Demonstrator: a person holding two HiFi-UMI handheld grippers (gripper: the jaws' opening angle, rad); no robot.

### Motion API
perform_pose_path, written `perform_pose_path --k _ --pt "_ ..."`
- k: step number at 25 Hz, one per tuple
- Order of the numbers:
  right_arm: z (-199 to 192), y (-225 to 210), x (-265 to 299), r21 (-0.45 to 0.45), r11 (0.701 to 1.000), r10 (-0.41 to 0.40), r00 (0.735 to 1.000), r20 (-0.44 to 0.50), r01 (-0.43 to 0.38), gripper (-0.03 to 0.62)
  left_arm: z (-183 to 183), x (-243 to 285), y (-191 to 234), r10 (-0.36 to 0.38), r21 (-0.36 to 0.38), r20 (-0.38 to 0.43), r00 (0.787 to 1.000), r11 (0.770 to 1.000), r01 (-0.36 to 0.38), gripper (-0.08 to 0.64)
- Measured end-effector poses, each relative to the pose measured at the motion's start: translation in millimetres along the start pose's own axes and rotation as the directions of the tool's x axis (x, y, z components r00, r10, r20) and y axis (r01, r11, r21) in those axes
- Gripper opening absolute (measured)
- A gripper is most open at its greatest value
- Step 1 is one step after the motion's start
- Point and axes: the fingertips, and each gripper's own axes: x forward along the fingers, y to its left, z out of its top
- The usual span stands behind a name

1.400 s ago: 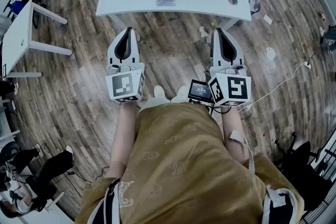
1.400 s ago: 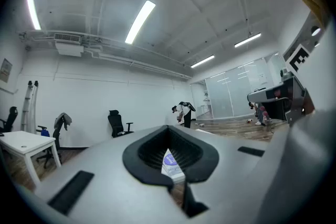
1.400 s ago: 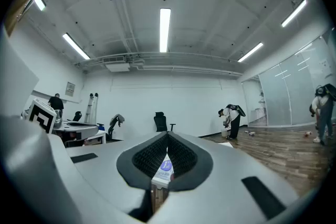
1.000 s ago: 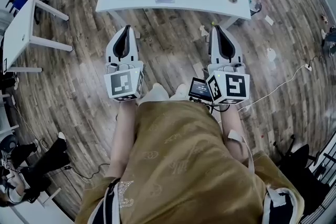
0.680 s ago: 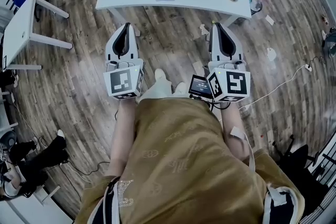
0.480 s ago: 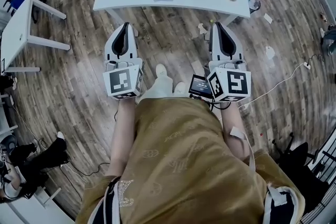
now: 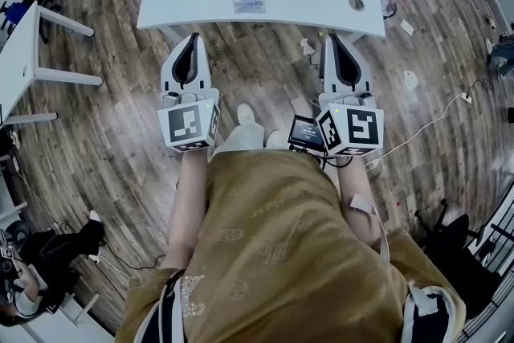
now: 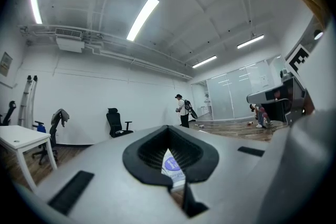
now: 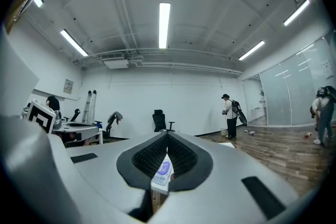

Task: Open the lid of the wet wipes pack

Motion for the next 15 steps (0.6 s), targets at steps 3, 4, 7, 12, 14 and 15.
perform_pose_path --k 3,4,7,12,14,15 --pt "0 3 23 -0.003 1.0 -0.006 1.0 -0.008 0.006 0.009 1 19 15 -0.011 0.0 0.001 1.0 1.0 0.011 0.002" --pt "0 4 31 -0.003 1.0 -0.007 1.0 -0.01 0.007 0.009 0 25 21 -0.011 0.0 -0.003 1.0 1.0 0.011 0.002" --pt "1 6 53 -0.005 1.0 -0.016 1.0 -0.017 0.016 0.009 -4 41 37 -0.01 -0.007 -0.014 1.0 1.0 0.01 0.002" --pt "0 17 80 -0.011 1.0 -0.028 0.999 -0.02 0.028 0.009 -12 61 57 -0.032 -0.018 -0.018 0.999 0.999 0.032 0.002" --pt "-2 18 88 -0.008 0.999 -0.033 0.999 -0.023 0.033 0.009 -14 68 60 -0.045 -0.015 -0.019 0.999 0.999 0.044 0.002" --pt "-4 19 91 -0.006 0.999 -0.034 0.999 -0.026 0.034 0.009 -16 71 62 -0.049 -0.014 -0.02 0.999 0.999 0.048 0.002"
